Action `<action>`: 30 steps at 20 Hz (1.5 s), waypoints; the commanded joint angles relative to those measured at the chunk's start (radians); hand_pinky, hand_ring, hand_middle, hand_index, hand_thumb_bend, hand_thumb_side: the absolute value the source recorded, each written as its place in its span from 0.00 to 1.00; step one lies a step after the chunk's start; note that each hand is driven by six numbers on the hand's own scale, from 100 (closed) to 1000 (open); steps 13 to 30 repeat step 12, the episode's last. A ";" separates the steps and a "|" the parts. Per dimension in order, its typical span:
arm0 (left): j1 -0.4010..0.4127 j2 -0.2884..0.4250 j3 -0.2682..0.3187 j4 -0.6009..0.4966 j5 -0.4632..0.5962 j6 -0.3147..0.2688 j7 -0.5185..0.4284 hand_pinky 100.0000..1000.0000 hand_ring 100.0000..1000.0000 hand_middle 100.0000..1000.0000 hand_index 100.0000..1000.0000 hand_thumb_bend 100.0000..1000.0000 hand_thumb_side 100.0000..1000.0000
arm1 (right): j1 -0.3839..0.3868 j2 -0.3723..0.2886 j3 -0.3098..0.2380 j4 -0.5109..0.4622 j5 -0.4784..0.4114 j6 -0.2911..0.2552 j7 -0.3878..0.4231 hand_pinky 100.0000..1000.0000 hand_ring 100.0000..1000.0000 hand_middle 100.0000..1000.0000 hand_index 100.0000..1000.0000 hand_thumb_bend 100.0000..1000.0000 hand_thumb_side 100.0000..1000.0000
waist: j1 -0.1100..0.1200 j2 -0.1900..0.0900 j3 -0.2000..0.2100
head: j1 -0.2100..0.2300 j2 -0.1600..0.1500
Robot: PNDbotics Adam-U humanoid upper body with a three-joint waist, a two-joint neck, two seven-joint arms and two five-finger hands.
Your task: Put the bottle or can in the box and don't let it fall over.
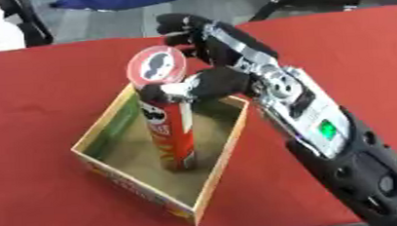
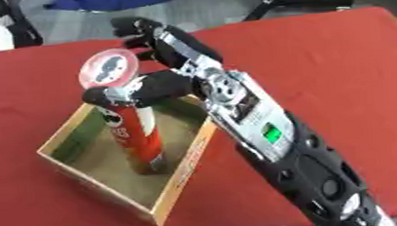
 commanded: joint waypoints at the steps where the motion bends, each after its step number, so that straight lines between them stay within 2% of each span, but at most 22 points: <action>1: -0.005 0.031 0.008 -0.014 0.001 -0.004 0.001 0.77 0.79 0.74 0.81 0.42 0.82 | -0.018 -0.042 -0.037 -0.055 -0.030 0.002 -0.013 0.91 0.92 0.88 0.92 0.68 0.17 | 0.003 -0.015 -0.002 | 0.008 -0.016; 8: -0.001 0.034 0.012 -0.015 0.000 -0.006 0.006 0.77 0.79 0.74 0.81 0.42 0.82 | 0.013 -0.141 -0.115 -0.122 -0.083 0.008 -0.057 0.90 0.91 0.88 0.92 0.67 0.19 | 0.008 -0.015 -0.011 | 0.023 -0.012; 12: 0.001 0.034 0.013 -0.015 0.000 -0.007 0.009 0.77 0.79 0.74 0.81 0.42 0.82 | 0.040 -0.204 -0.155 -0.138 -0.083 0.009 -0.088 0.87 0.89 0.87 0.92 0.67 0.20 | 0.011 -0.014 -0.016 | 0.028 -0.013; 30: 0.001 0.034 0.013 -0.015 0.000 -0.007 0.009 0.77 0.79 0.74 0.81 0.42 0.82 | 0.040 -0.204 -0.155 -0.138 -0.083 0.009 -0.088 0.87 0.89 0.87 0.92 0.67 0.20 | 0.011 -0.014 -0.016 | 0.028 -0.013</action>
